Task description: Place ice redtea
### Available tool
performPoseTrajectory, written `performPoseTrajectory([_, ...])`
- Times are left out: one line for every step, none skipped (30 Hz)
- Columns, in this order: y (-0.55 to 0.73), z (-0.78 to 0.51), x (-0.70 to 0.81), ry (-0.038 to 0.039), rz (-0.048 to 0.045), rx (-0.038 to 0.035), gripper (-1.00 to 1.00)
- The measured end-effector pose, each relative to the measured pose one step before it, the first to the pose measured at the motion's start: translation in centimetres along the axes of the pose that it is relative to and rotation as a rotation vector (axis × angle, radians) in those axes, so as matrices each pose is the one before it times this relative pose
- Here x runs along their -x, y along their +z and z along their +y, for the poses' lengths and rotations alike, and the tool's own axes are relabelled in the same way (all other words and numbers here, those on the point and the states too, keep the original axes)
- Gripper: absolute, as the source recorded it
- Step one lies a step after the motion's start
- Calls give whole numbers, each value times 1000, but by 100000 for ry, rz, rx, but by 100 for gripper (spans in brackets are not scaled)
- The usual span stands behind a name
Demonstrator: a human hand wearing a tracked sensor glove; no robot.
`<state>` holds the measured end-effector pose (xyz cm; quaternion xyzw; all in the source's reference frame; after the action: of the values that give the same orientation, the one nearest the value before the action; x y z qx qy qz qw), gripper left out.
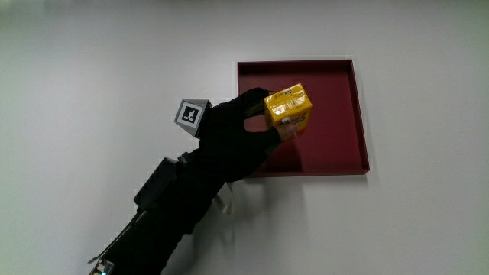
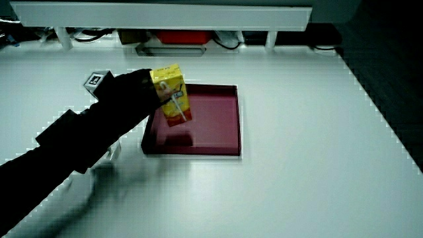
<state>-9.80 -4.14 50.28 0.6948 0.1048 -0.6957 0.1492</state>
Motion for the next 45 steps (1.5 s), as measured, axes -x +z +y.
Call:
performPoseTrajectory([107, -5, 553, 454, 171, -1180, 0])
performPoseTrajectory([95, -15, 469, 181, 764, -1353, 0])
performPoseTrajectory([48, -34, 336, 552, 229, -674, 0])
performPoseTrajectory([48, -49, 458, 942, -391, -504, 0])
performPoseTrajectory([34, -38, 356, 200, 164, -742, 0])
performPoseTrajectory([-19, -56, 156, 1183, -534, -380, 0])
performPoseTrajectory([52, 6, 384, 113, 910, -303, 0])
performPoseTrajectory([4, -27, 252, 1104, 392, -527, 0])
performPoseTrajectory([-3, -5, 297, -267, 306, -437, 0])
performPoseTrajectory([-1, -79, 259, 1609, 339, -438, 0])
performPoseTrajectory([18, -36, 248, 371, -189, -414, 0])
performPoseTrajectory([20, -42, 183, 376, -1139, 31, 0])
performPoseTrajectory([68, -57, 222, 840, 950, -487, 0])
performPoseTrajectory([48, -20, 238, 526, 1116, -539, 0])
performPoseTrajectory([-22, -10, 95, -89, -603, 30, 0])
performPoseTrajectory([-6, -26, 111, 170, -2267, -924, 0])
performPoseTrajectory([15, 25, -31, 75, 1856, 317, 0])
performPoseTrajectory([-74, 69, -35, 245, 385, 589, 0])
performPoseTrajectory([-72, 47, -23, -351, 181, 220, 0])
performPoseTrajectory([-3, 22, 127, 1015, -136, -531, 0])
performPoseTrajectory([-49, 41, -165, -519, 1221, 461, 0])
performPoseTrajectory([-127, 30, -128, 279, -888, 246, 0])
performPoseTrajectory([-70, 22, -61, 1111, 1511, -190, 0])
performPoseTrajectory([-66, 33, 3, -677, -970, 98, 0])
performPoseTrajectory([9, -47, -130, 901, -92, 383, 0])
performPoseTrajectory([82, 10, 313, 606, 916, -222, 0])
performPoseTrajectory([-31, -4, -24, -24, -741, 295, 0])
performPoseTrajectory([15, 42, 147, 426, 837, 62, 0])
performPoseTrajectory([-79, -2, -201, -286, -1182, 372, 0])
performPoseTrajectory([-43, -15, -82, 53, -914, 273, 0])
performPoseTrajectory([26, 12, 48, 177, 668, -398, 0])
performPoseTrajectory([-14, -8, 20, 253, -1122, 155, 0])
performPoseTrajectory([32, 41, 223, -294, -837, -396, 0])
performPoseTrajectory([-6, -4, -6, 1400, 684, 371, -6])
performPoseTrajectory([-25, -36, -35, -872, -955, -242, -12])
performPoseTrajectory([25, -57, 15, 124, -1754, -478, -18])
performPoseTrajectory([141, -78, 122, 972, -808, -563, -24])
performPoseTrajectory([171, -71, 172, 118, -908, -241, -29])
performPoseTrajectory([103, -119, -227, 200, 328, 293, -35])
performPoseTrajectory([169, -70, 15, 444, 572, -117, -41])
performPoseTrajectory([188, -37, 85, -519, -526, 27, -47])
performPoseTrajectory([167, -113, -162, 29, -663, 588, -53])
performPoseTrajectory([127, -190, -337, 223, -1288, 550, -59])
performPoseTrajectory([184, -181, -193, 353, -649, 1005, -65])
performPoseTrajectory([125, -282, -459, 189, -633, 552, -71])
